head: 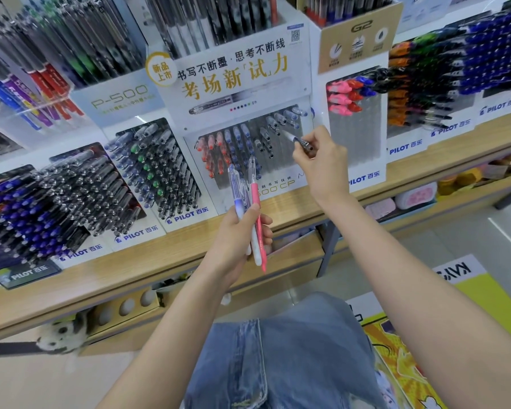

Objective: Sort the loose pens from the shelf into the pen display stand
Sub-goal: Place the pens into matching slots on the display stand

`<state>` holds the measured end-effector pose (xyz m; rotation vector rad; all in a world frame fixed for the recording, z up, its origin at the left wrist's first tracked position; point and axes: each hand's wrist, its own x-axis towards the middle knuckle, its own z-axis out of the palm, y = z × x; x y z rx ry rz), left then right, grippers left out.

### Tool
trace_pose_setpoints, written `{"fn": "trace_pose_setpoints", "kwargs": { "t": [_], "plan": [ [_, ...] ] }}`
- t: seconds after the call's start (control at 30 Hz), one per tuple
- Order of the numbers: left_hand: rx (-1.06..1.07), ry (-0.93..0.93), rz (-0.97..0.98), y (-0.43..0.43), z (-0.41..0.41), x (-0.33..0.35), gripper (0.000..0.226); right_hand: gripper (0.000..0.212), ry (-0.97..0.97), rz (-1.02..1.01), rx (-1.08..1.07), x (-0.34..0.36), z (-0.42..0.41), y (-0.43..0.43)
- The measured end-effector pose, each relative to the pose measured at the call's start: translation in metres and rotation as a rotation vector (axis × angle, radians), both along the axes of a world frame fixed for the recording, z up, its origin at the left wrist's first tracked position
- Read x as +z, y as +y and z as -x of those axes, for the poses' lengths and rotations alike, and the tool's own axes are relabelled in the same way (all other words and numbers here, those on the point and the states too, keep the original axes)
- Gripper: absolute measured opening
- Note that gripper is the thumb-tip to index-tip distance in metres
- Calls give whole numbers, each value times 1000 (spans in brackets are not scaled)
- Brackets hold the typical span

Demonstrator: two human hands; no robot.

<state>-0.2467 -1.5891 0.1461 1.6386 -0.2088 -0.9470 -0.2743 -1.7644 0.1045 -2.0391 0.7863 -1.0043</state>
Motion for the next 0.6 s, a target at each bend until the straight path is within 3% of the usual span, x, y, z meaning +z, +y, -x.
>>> {"fn": "trace_pose_setpoints", "kwargs": {
  "t": [0.3, 0.6],
  "plan": [
    [-10, 0, 3, -2, -4, 2, 31, 11, -33, 82, -9, 3, 8, 2],
    [-18, -9, -2, -4, -5, 1, 31, 10, -32, 20, 13, 7, 3, -2]
  ]
}}
